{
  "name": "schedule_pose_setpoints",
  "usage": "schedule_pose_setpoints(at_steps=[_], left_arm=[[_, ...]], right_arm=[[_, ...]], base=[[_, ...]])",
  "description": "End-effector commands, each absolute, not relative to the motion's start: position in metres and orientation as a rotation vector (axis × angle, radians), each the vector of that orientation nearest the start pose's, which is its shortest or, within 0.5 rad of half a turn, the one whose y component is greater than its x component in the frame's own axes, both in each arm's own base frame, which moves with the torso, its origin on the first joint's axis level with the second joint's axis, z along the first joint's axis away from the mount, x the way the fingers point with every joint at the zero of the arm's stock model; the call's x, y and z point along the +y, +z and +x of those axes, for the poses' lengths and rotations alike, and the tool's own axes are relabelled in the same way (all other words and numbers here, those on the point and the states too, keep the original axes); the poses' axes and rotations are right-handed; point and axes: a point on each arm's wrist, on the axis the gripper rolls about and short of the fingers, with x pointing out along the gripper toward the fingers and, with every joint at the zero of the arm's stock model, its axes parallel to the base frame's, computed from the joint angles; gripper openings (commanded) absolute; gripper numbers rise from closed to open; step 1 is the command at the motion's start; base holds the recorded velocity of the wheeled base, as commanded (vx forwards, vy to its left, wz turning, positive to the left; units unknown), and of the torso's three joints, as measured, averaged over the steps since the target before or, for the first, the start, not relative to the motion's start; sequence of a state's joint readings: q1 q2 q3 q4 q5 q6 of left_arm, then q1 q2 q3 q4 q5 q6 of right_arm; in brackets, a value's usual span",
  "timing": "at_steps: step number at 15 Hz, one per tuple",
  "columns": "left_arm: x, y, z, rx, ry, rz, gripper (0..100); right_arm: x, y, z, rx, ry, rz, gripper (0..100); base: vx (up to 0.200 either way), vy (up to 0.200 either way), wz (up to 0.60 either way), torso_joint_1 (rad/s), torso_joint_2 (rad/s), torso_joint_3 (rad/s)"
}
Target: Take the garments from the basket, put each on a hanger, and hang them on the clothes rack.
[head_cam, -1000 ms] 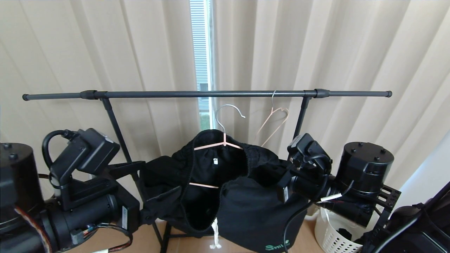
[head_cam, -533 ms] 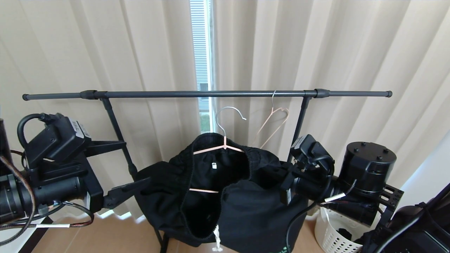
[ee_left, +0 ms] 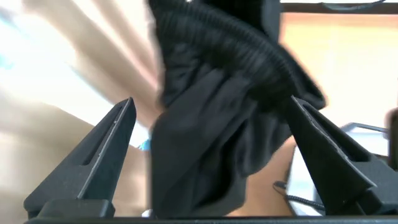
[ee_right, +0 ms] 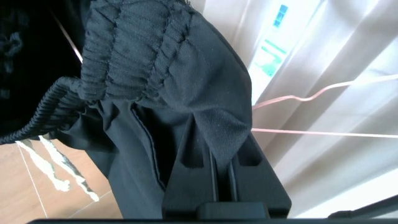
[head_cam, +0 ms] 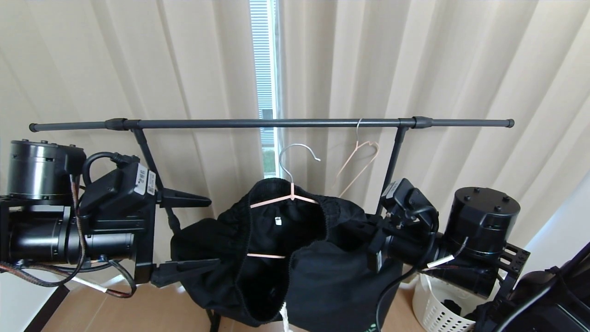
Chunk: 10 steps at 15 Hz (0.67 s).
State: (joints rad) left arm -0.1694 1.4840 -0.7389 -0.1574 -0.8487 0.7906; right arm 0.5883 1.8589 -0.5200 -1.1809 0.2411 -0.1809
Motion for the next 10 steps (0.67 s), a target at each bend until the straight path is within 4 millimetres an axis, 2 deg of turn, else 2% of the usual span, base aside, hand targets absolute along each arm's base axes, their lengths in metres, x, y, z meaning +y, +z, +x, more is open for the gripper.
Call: schedule_pose_setpoints(at_steps=[1,5,10], left_arm=[[-0.065,0.177,0.236,0.166,-1.184,0.502,100],[-0.07,0.163,0.249,0.189,-1.212,0.527,100],[-0.071,0.165,0.256,0.183,-1.2,0.536,100]], right_arm=[[0.171,0.119,0.245,0.083,0.85,-0.196,0],[0.169,0.121,0.243,0.078,0.868,-0.192,0],[0.167,0.126,0.235,0.062,0.923,-0.184,0]], base=[[0.0,0.0,0.0,0.0,0.0,0.0],[0.0,0.0,0.0,0.0,0.0,0.0],[0.0,0.0,0.0,0.0,0.0,0.0]])
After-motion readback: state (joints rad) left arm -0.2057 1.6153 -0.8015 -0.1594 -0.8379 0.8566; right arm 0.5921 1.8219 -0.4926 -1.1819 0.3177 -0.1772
